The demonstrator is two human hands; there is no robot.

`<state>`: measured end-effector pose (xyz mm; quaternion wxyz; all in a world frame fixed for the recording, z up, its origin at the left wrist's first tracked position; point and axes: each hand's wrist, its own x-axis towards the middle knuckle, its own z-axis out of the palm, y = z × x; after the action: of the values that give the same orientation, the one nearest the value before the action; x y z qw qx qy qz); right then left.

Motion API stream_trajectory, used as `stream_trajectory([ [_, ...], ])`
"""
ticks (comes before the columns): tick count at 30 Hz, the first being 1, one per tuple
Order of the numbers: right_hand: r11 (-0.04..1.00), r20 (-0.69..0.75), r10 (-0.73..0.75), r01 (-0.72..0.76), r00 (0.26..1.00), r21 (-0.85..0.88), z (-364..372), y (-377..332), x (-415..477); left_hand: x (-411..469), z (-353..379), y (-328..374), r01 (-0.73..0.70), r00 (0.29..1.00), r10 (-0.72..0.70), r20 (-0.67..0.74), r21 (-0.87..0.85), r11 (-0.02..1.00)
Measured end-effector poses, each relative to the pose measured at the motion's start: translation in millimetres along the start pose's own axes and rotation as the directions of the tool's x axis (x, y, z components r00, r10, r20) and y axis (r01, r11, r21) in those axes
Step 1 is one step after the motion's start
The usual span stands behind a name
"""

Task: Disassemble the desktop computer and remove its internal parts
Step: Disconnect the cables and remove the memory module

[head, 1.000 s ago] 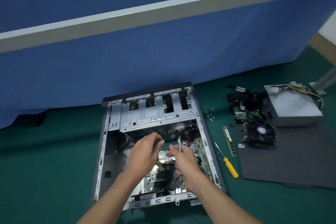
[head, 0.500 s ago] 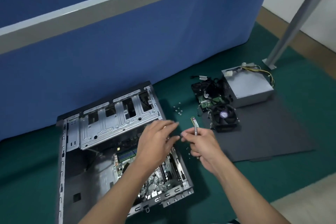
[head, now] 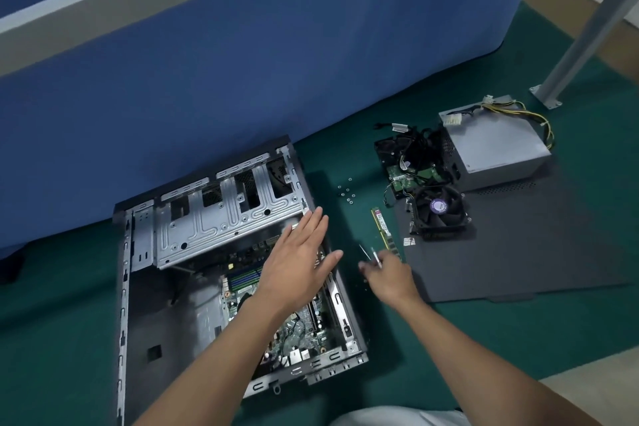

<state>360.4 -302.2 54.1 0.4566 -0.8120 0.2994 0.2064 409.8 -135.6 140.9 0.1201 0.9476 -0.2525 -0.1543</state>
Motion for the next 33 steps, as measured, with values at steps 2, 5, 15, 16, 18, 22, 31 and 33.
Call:
stream_trajectory([
  [2,0.997,-0.009,-0.045,0.045,0.999,-0.065,-10,3,7,1,0,-1,0.003,1.0,-0.003,-0.01,-0.025,1.0],
  [5,0.964,0.003,-0.117,0.114,0.993,-0.239,-19,11,14,2,0,-1,0.008,1.0,-0.008,-0.008,-0.057,0.998],
  [15,0.831,-0.074,-0.272,0.195,0.959,-0.521,-19,1,11,-9,3,-3,0.0,0.998,-0.007,-0.065,-0.109,0.994],
  [16,0.854,-0.121,-0.299,0.209,0.946,-0.476,-19,-5,8,-15,5,-7,0.011,0.996,-0.022,-0.09,-0.118,0.993],
  [18,0.897,-0.268,-0.389,0.297,0.882,-0.326,-18,-24,-4,-30,11,-18,0.082,0.983,-0.104,-0.149,-0.15,0.985],
  [22,0.657,-0.311,-0.753,0.687,0.58,-0.311,-2,-73,-48,-66,23,-63,0.368,0.904,-0.4,-0.152,-0.204,0.907],
  [31,0.372,0.405,-0.513,0.621,0.757,-0.69,90,-125,-45,-81,36,-157,0.566,0.819,-0.522,0.238,-0.186,0.803],
  [33,0.335,0.367,-0.478,0.552,0.798,-0.764,97,-131,-29,-76,40,-169,0.538,0.834,-0.498,0.238,-0.144,0.831],
])
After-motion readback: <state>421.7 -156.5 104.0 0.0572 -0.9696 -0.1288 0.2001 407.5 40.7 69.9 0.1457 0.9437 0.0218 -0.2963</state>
